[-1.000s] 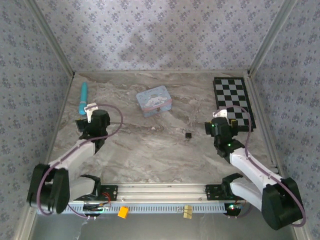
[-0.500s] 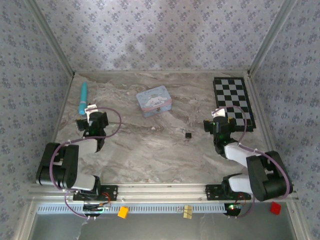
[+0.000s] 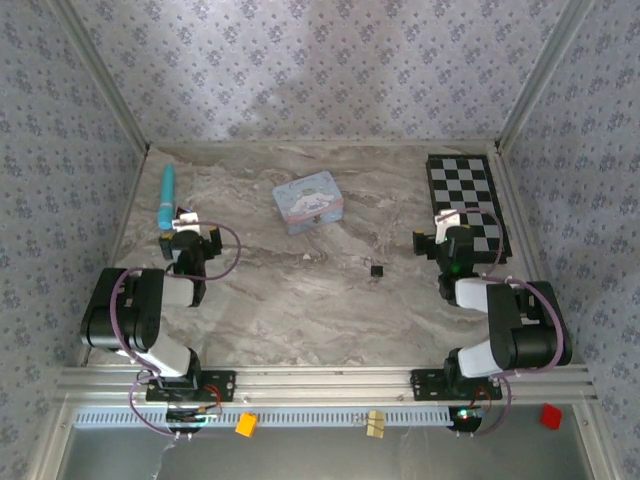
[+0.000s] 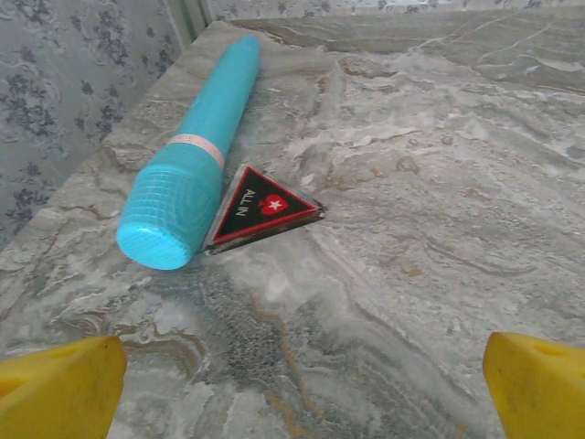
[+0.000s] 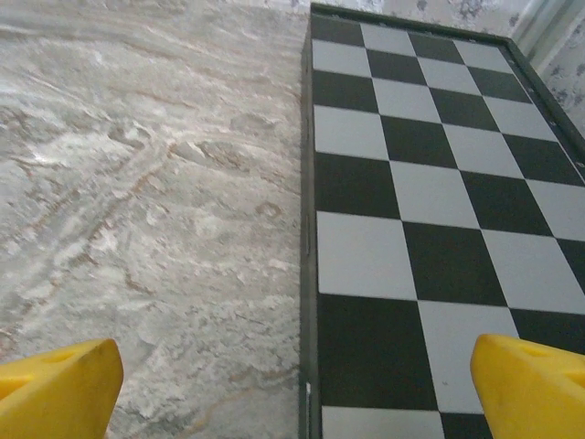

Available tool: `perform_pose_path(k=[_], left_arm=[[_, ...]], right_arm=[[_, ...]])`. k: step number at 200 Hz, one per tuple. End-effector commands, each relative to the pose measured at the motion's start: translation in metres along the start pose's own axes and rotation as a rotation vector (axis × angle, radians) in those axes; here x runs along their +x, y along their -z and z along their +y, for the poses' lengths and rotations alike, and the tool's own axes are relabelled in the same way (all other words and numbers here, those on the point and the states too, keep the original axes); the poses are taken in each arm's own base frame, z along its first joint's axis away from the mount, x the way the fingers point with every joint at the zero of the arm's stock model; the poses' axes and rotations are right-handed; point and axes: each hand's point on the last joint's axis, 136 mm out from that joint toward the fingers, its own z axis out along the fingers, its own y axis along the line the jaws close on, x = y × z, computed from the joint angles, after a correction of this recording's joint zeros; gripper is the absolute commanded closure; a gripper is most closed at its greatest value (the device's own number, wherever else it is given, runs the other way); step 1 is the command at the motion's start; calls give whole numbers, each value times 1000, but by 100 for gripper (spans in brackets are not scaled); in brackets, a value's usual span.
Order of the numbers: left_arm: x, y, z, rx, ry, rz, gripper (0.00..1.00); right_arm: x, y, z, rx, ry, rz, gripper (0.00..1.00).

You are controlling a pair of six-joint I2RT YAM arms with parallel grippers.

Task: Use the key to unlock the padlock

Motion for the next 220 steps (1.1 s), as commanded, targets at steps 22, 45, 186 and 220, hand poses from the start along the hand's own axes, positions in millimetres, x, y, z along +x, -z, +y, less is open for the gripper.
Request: perform_pose_path(k=[22, 45, 186, 220], left_arm=[[-15, -5, -2, 35, 36, -34, 0], [-14, -4, -2, 36, 36, -27, 0], [-15, -4, -2, 39, 35, -28, 0], [-15, -4, -2, 38, 36, -28, 0]], right_arm=[[2, -13, -8, -23, -103, -37, 1], [2, -15, -13, -11, -123, -21, 1], [3, -16, -13, -21, -130, -17, 1], [2, -15, -14, -10, -125, -22, 1]])
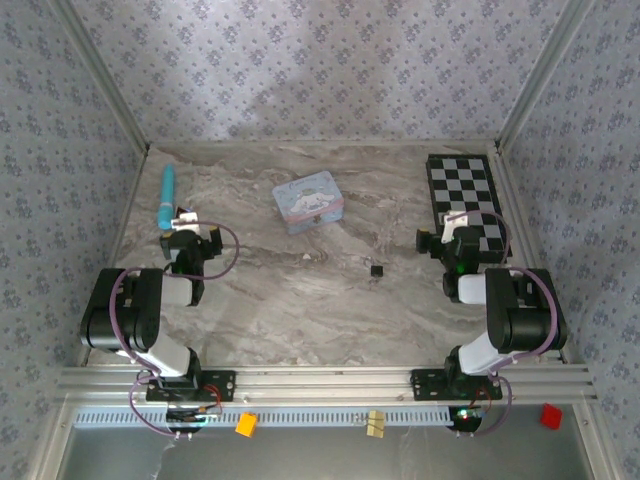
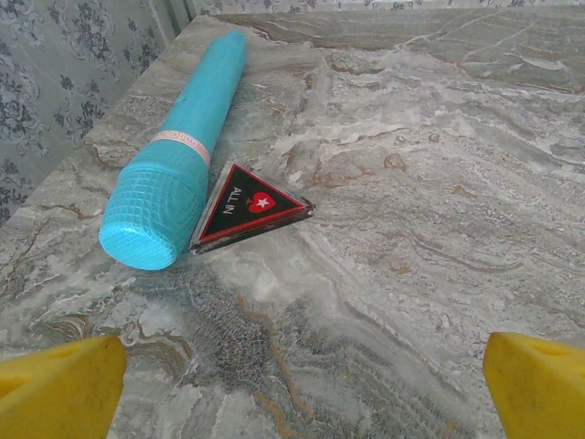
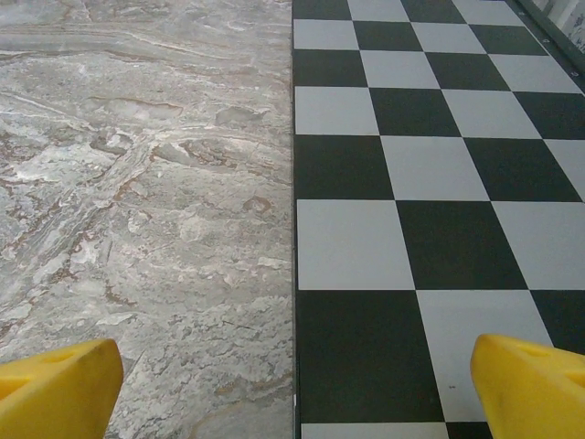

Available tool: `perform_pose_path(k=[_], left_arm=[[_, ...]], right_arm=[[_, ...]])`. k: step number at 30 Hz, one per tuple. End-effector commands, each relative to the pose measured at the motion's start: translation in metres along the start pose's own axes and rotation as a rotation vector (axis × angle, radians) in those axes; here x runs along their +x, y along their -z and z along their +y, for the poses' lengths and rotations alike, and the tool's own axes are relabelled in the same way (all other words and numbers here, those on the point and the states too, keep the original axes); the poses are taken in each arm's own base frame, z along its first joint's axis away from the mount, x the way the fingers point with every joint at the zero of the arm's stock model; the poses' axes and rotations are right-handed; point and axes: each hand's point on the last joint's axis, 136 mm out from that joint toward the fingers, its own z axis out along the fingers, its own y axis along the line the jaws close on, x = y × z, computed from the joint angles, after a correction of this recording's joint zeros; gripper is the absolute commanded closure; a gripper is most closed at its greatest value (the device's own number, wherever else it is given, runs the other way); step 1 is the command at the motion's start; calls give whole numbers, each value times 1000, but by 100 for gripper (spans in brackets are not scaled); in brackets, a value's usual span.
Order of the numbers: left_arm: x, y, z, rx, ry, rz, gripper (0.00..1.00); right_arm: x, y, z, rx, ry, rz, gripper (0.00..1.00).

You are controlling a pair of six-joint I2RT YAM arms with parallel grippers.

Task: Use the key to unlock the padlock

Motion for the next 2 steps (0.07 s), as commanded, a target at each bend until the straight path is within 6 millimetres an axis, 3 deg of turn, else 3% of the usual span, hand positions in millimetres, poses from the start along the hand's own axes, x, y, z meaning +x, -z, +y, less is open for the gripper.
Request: perform_pose_path(k=[1, 2], left_arm=[[-15, -3, -2, 9, 25, -34, 0], [-15, -3, -1, 8, 25, -35, 0]], right_arm=[[-12, -1, -1, 4, -13, -35, 1], [-12, -1, -1, 5, -12, -36, 1]])
